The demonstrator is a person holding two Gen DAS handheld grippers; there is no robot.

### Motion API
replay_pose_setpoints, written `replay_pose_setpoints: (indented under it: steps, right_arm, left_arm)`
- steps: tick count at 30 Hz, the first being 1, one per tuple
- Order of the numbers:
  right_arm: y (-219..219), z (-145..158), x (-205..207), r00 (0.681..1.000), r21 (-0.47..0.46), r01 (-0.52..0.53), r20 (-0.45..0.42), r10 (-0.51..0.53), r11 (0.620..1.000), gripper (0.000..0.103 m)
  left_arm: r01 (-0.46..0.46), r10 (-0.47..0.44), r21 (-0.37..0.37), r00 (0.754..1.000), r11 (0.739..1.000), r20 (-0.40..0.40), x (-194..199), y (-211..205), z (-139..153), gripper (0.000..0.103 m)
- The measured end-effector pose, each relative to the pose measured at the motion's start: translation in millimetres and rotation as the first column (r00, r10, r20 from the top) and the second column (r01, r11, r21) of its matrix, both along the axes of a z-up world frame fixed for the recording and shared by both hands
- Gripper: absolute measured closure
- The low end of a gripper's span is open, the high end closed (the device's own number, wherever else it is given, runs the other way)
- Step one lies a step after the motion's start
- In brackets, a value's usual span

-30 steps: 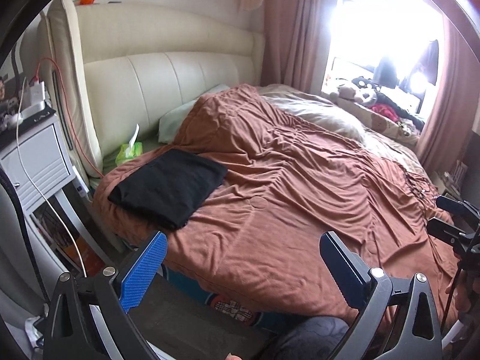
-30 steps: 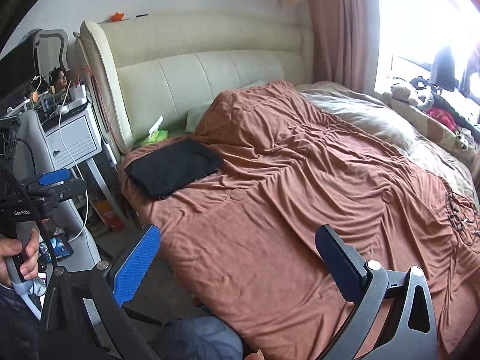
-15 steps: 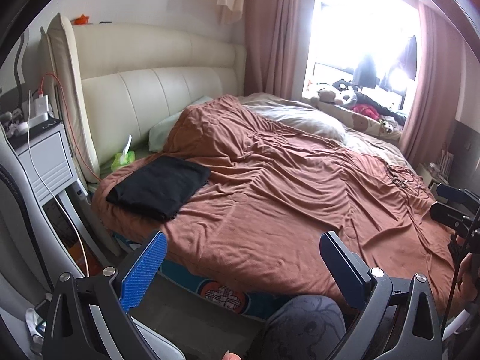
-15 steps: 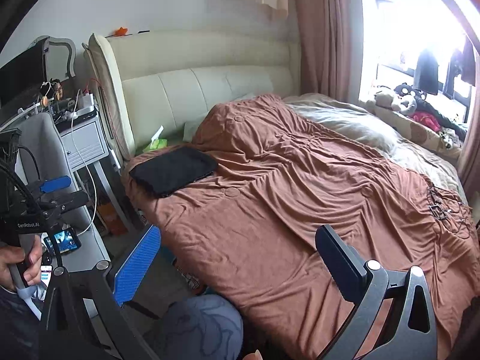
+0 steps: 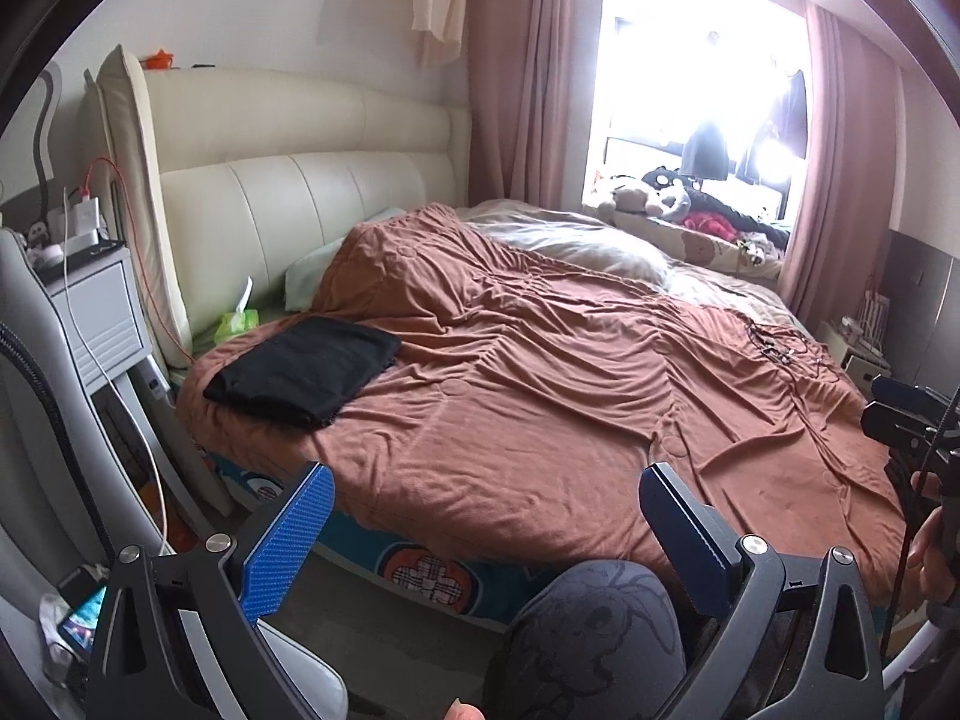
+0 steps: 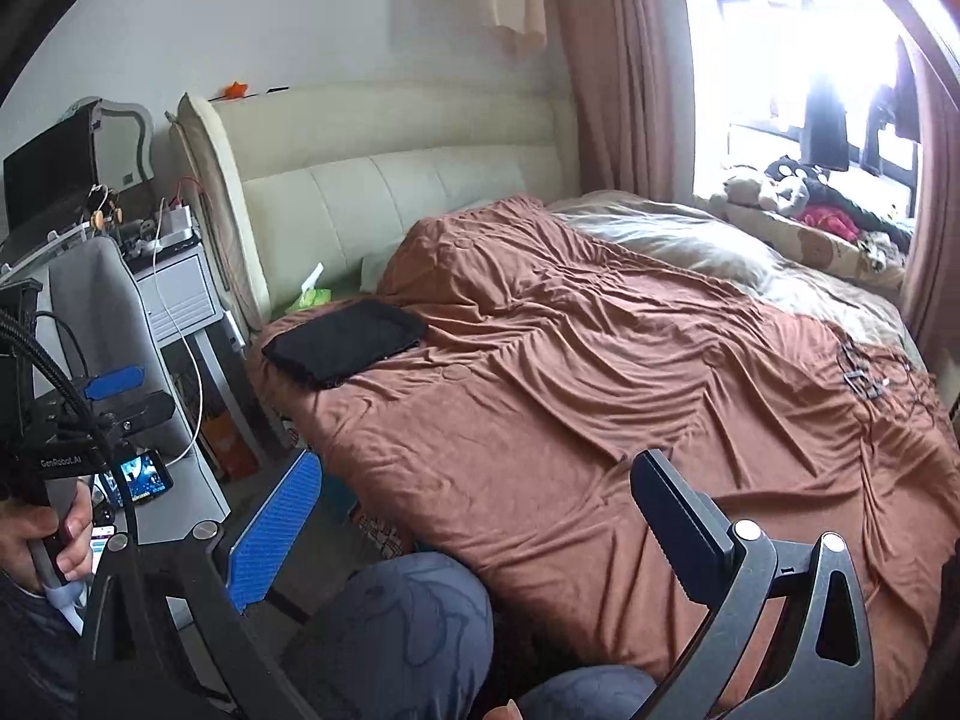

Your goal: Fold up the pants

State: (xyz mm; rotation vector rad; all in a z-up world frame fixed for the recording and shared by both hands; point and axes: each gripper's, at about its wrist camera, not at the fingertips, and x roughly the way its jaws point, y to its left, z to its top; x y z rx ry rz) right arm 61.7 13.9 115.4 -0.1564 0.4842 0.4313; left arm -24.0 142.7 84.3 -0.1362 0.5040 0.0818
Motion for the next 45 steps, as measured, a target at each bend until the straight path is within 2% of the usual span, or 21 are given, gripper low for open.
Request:
replay_pose_setpoints:
  steps: [8, 17, 24, 45]
  right_arm:
    - [-22, -18, -28, 0.997, 0.015, 0.065, -0.035, -0.064, 0.998, 0.0]
    - [-30, -33, -55, 0.995, 0.041, 0.09, -0.038, -0.088, 0.995, 0.0]
    - [-39, -43, -54, 0.994, 0.066, 0.061, -0.1, -0.054, 0.996, 0.0]
    - [-35, -46, -60, 0.992, 0.061, 0.093, -0.094, -0.087, 0.994, 0.0]
  left_arm:
    - [0.031, -0.031, 0.009, 1.0, 0.999, 0.006, -15, -19, -13, 0.0]
    - [0.008, -0.007, -0.04, 1.0, 0.999, 0.03, -29, -24, -21, 0.0]
    - [0.008, -0.007, -0.032, 1.0, 0.999, 0.029, -29, -27, -25, 0.0]
    - [0.015, -0.014, -0.03, 1.0, 0.999, 0.018, -35, -33, -31, 0.0]
